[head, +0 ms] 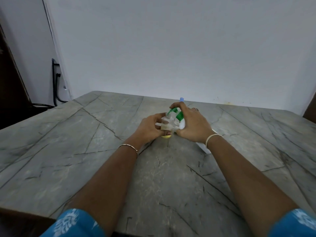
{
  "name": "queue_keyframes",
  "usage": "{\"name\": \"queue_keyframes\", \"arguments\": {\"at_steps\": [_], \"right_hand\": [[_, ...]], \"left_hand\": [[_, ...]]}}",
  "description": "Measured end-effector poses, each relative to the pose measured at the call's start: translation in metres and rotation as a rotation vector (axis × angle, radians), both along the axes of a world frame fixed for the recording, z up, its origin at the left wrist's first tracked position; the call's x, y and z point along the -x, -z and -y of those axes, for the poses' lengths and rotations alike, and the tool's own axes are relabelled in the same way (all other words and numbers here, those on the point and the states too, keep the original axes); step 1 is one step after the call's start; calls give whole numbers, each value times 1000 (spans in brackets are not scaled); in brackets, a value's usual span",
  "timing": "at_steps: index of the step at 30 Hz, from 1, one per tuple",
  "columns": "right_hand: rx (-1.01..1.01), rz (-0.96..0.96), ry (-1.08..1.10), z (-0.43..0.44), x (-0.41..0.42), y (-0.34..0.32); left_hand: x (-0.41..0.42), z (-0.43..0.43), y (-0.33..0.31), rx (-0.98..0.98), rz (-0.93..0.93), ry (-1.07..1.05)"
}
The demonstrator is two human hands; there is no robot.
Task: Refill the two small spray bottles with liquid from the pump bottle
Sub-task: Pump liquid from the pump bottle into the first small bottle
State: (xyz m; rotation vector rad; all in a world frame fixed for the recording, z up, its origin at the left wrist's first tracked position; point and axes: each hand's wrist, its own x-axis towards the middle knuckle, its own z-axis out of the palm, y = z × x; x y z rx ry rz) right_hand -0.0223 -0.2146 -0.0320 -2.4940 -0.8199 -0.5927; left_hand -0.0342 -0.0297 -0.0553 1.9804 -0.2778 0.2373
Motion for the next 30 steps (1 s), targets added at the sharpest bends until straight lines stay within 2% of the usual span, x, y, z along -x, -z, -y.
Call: {"name": "queue_keyframes", "arguments": {"at_steps": [10,30], "right_hand": [[15,18,33,-5,-5,4],[-21,25,15,-3,-6,4]], "left_hand": [[-8,-3,5,-109,60,-31],[-6,1,10,-104,123,-56]]}}
